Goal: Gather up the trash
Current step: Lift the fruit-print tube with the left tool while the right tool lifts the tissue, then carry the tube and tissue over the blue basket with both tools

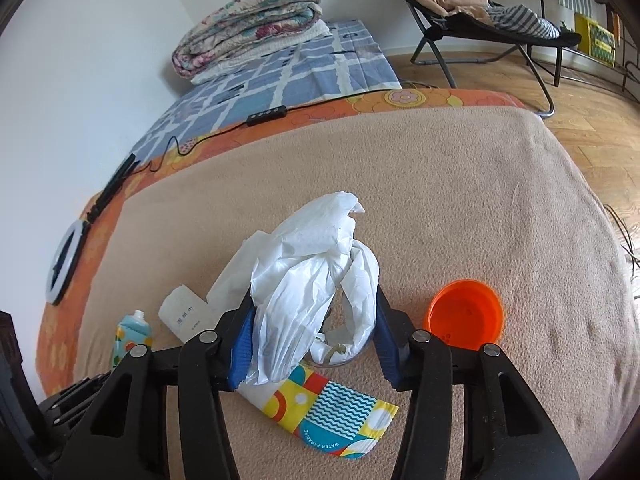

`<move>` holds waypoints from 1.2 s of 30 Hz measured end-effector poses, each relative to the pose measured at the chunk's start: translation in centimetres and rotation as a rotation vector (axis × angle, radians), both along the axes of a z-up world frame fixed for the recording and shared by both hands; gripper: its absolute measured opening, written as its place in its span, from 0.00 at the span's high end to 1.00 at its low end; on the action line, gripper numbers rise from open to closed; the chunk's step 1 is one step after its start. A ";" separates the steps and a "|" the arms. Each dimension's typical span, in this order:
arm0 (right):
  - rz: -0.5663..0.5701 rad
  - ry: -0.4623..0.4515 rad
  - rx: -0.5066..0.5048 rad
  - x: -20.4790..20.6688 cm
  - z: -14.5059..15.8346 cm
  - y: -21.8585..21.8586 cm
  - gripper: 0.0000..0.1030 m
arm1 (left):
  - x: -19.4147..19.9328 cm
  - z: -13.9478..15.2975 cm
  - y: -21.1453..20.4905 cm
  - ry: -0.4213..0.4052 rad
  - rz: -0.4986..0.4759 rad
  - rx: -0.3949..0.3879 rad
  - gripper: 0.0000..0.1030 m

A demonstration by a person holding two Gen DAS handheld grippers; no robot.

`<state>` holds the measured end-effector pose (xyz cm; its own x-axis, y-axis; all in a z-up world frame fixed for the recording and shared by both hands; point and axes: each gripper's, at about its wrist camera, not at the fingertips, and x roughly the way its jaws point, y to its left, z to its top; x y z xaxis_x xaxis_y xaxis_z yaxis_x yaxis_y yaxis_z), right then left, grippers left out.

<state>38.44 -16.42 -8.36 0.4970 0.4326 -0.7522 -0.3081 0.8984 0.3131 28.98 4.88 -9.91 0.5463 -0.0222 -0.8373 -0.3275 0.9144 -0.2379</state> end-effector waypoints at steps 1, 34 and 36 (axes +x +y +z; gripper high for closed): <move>-0.001 -0.008 0.005 -0.1 0.3 -0.1 0.52 | -0.2 0.2 0.2 -0.004 0.001 -0.009 0.95; 0.255 -0.217 -0.011 -18.3 10.4 -1.3 0.52 | -20.3 8.7 -4.1 -0.103 -0.172 0.034 0.95; 0.271 -0.214 -0.016 -19.8 10.4 -1.7 0.52 | -21.8 8.5 -4.3 -0.095 -0.176 0.034 0.95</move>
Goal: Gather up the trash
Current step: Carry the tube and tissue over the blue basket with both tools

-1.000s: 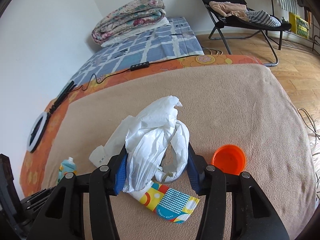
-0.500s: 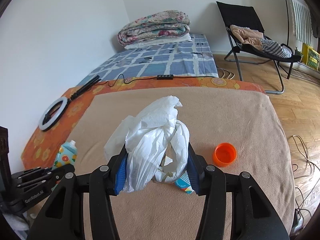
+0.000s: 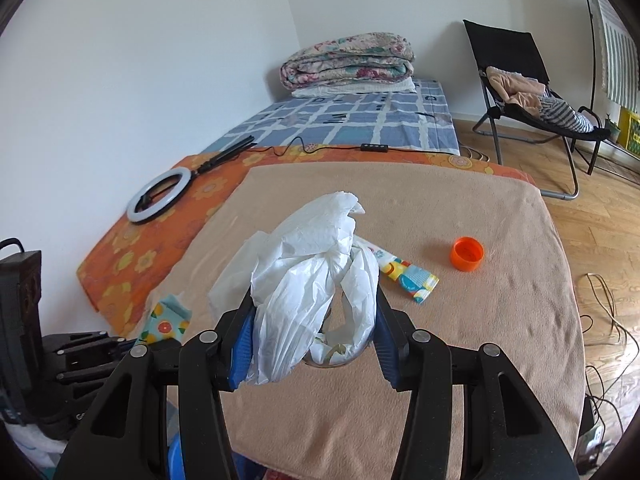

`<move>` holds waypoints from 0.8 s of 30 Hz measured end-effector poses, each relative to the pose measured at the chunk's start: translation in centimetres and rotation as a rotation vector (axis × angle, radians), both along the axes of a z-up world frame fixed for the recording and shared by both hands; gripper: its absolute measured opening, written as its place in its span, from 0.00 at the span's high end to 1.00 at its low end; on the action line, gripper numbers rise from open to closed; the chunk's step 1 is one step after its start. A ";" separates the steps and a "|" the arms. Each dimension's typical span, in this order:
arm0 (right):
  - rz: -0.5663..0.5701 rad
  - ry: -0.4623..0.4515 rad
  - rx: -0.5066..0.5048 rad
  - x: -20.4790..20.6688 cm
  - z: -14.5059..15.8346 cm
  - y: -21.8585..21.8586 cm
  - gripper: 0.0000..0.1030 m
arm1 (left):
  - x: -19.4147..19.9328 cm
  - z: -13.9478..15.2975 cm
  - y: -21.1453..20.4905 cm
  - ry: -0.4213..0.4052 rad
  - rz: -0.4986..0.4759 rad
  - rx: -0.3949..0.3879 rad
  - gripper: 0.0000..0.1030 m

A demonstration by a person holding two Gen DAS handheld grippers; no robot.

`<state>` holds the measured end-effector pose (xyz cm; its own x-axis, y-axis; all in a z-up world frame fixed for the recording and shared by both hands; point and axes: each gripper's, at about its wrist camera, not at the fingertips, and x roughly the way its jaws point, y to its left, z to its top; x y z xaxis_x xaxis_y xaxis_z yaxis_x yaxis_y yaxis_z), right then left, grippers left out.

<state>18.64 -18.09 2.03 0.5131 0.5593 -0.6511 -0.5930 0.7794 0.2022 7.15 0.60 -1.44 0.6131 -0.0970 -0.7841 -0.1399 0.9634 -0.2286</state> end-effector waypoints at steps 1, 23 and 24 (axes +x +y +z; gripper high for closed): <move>0.008 -0.003 -0.008 -0.8 0.0 -0.1 0.52 | -0.7 -0.1 -0.1 0.005 -0.003 0.001 0.95; 0.176 0.072 -0.194 -13.6 -6.9 -2.0 0.52 | -9.1 -8.0 -2.7 0.181 -0.069 -0.027 0.95; 0.182 0.077 -0.204 -14.0 -7.3 -2.0 0.52 | -9.2 -8.3 -2.7 0.190 -0.071 -0.027 0.95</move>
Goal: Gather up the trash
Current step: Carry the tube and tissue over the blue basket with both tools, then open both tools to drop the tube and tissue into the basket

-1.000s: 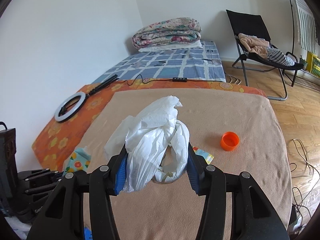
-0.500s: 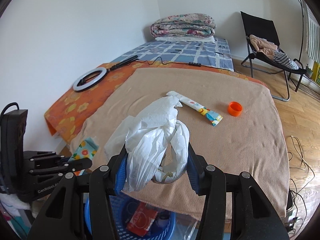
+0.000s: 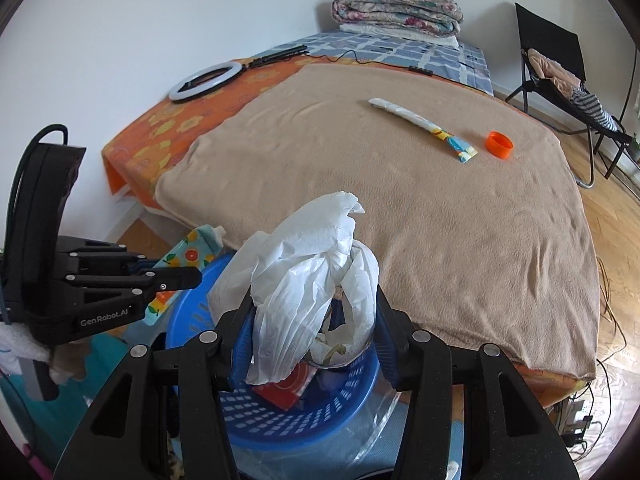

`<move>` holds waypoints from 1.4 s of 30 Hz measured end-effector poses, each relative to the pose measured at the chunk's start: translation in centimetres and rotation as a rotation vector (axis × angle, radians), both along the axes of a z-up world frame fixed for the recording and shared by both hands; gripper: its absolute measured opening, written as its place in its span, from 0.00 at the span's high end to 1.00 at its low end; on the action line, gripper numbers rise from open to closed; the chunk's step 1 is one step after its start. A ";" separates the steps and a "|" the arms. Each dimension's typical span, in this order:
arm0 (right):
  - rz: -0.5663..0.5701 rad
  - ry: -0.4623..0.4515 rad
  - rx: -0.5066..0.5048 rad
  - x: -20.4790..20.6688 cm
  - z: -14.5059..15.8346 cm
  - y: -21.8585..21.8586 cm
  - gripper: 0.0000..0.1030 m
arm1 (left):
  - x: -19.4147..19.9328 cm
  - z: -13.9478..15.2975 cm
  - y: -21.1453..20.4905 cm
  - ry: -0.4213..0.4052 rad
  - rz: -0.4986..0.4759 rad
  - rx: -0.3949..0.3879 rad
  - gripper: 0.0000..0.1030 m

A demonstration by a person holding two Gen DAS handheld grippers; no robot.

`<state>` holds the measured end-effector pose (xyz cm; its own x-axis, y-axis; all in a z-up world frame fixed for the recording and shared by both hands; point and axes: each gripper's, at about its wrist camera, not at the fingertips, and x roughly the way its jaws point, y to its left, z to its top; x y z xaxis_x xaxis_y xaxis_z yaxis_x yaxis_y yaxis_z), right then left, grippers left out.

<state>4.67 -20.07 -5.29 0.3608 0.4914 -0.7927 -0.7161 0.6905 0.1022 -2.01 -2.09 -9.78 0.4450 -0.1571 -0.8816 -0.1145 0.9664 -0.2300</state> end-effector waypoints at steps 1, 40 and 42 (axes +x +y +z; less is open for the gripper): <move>0.006 0.005 -0.009 -0.3 -0.4 0.0 0.52 | 0.0 -0.4 0.0 0.010 -0.001 0.000 0.95; 0.072 0.167 -0.151 -0.9 -8.1 2.2 0.49 | 0.7 -7.5 0.5 0.181 0.017 0.008 0.95; 0.071 0.168 -0.154 -0.9 -8.1 2.4 0.49 | 0.7 -7.5 0.6 0.183 0.023 0.011 0.95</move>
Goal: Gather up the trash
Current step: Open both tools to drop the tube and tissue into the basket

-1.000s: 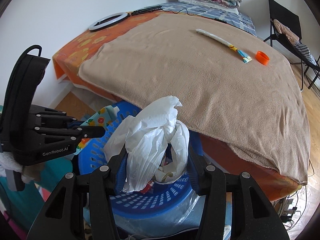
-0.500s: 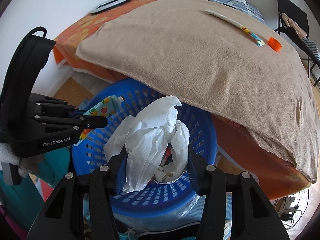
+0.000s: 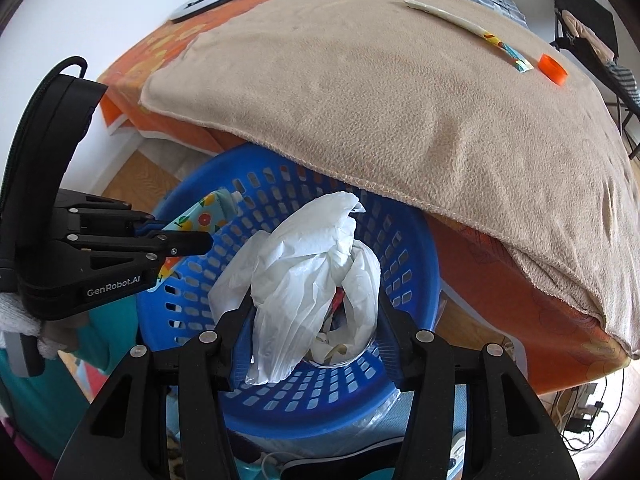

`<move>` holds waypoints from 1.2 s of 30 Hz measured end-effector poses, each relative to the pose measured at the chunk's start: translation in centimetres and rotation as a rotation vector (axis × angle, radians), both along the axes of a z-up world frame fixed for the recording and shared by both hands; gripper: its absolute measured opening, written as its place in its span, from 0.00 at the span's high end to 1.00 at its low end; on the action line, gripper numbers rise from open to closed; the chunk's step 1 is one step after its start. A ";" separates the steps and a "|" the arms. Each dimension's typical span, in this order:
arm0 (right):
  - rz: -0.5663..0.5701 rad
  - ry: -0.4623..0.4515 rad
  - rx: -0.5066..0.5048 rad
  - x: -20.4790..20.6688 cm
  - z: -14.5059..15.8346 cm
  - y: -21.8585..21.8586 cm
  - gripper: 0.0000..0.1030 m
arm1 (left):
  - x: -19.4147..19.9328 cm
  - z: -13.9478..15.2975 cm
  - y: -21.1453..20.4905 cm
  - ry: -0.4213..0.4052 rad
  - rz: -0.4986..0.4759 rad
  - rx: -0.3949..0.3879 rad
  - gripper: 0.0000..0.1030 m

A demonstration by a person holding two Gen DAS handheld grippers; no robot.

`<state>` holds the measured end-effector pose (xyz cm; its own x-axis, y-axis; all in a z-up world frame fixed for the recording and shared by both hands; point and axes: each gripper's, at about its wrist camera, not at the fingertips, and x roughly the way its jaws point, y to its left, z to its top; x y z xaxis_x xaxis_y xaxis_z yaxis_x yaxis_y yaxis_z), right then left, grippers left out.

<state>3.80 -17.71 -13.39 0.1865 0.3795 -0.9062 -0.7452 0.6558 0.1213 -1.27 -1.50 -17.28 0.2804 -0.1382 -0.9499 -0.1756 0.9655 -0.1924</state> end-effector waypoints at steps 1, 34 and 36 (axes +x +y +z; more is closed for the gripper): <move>-0.001 0.000 0.001 0.0 0.0 0.0 0.49 | 0.0 0.1 0.0 0.000 0.003 0.002 0.95; -0.089 -0.050 0.042 1.1 1.5 -1.2 0.36 | 0.2 2.8 0.1 -0.059 0.020 0.020 0.68; -0.098 -0.053 0.058 1.3 1.9 -1.5 0.36 | 0.4 3.2 -0.2 -0.068 0.014 0.021 0.62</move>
<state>5.06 -19.19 -11.50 0.2725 0.4083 -0.8712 -0.6842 0.7188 0.1229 -0.92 -1.66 -14.04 0.3463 -0.1140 -0.9312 -0.1761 0.9670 -0.1839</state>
